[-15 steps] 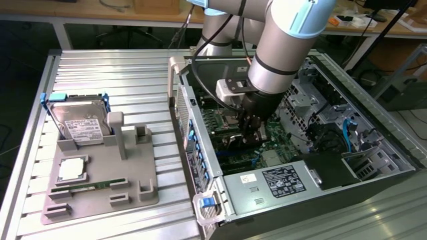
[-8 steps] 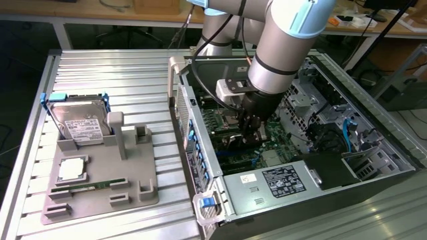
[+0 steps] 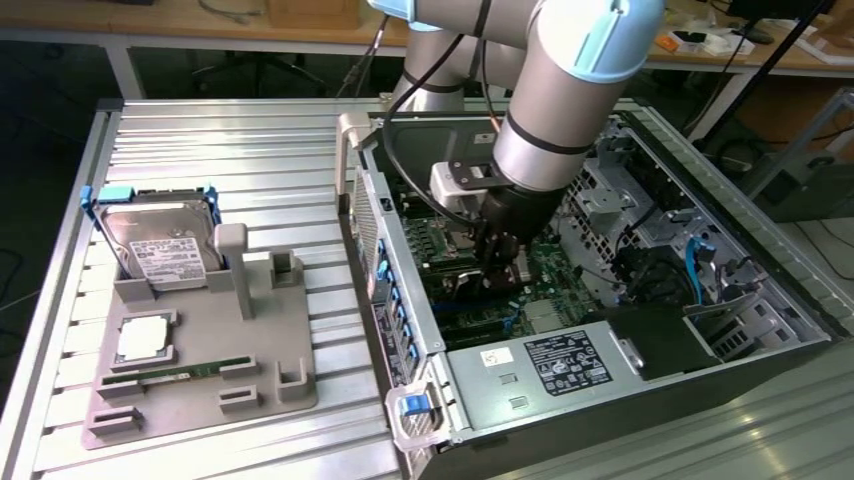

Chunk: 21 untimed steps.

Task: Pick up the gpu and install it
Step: 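Insert the gpu into the slot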

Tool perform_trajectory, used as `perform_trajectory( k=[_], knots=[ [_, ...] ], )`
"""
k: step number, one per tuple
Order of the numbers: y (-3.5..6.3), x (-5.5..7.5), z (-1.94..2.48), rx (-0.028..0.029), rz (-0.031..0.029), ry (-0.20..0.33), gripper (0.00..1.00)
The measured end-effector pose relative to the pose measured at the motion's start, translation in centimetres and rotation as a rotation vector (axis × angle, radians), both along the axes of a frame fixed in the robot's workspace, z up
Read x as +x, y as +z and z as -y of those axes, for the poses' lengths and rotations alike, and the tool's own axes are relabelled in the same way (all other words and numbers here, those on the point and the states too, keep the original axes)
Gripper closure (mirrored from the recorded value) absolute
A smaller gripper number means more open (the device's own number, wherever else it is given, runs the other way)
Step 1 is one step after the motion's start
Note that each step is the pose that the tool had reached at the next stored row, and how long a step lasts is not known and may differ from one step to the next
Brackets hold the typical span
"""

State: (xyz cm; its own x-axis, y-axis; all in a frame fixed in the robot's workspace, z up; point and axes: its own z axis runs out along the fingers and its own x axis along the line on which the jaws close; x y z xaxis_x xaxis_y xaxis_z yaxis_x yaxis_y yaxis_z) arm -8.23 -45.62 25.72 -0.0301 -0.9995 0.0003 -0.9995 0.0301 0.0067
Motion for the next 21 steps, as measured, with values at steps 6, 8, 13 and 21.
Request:
perform_trajectory(
  k=[6, 8, 13, 21],
  knots=[
    [-0.12, 0.01, -0.13, 0.0005, 0.0002, 0.0, 0.73],
    [-0.12, 0.01, -0.13, 0.0006, 0.0002, 0.0, 0.73],
    [-0.12, 0.01, -0.13, 0.0009, 0.0003, 0.0, 0.73],
    [0.09, 0.01, -0.14, 0.0012, 0.0004, 0.0, 0.73]
  ],
)
